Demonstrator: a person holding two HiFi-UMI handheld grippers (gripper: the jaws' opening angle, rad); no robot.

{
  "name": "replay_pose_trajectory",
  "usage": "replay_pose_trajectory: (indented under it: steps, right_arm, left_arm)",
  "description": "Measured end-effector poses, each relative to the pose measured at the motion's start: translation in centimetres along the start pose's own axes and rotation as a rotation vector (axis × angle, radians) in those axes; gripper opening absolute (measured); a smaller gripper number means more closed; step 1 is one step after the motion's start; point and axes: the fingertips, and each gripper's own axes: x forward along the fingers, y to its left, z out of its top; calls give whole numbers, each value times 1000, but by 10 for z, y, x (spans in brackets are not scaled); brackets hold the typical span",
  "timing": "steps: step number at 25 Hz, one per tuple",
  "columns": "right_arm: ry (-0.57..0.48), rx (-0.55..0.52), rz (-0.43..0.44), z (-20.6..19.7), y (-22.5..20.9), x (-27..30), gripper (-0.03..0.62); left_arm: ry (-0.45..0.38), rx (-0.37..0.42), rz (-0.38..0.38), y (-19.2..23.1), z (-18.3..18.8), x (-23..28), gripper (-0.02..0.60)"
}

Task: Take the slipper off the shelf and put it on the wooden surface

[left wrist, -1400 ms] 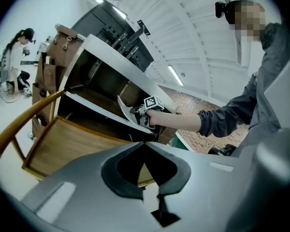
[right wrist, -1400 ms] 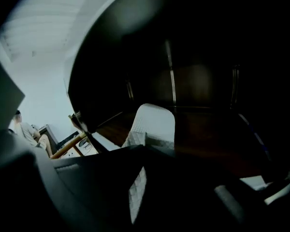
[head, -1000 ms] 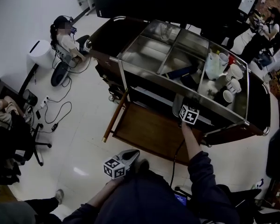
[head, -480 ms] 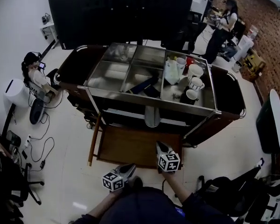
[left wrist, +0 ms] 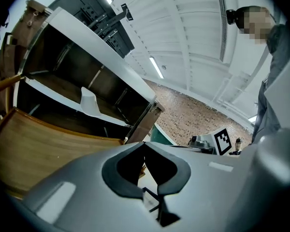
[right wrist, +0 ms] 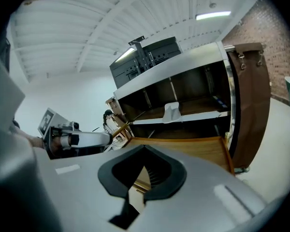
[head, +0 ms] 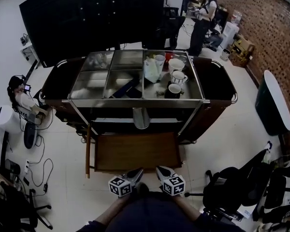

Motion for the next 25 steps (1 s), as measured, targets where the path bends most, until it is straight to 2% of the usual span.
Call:
replay_pose_trajectory:
  steps: [5,17,25]
  right_arm:
    - [4,-20,19,2,3,-1,2]
    - [40,-88,96,0,28,13,2]
    - [50,-100,87,-2,29,14,2]
  left_arm:
    - [3,4,-2,-7,-3,1,9]
    - [-40,-6,68,5,-2,-24,9]
    - [-45,-5,72,6,-3,-26,9]
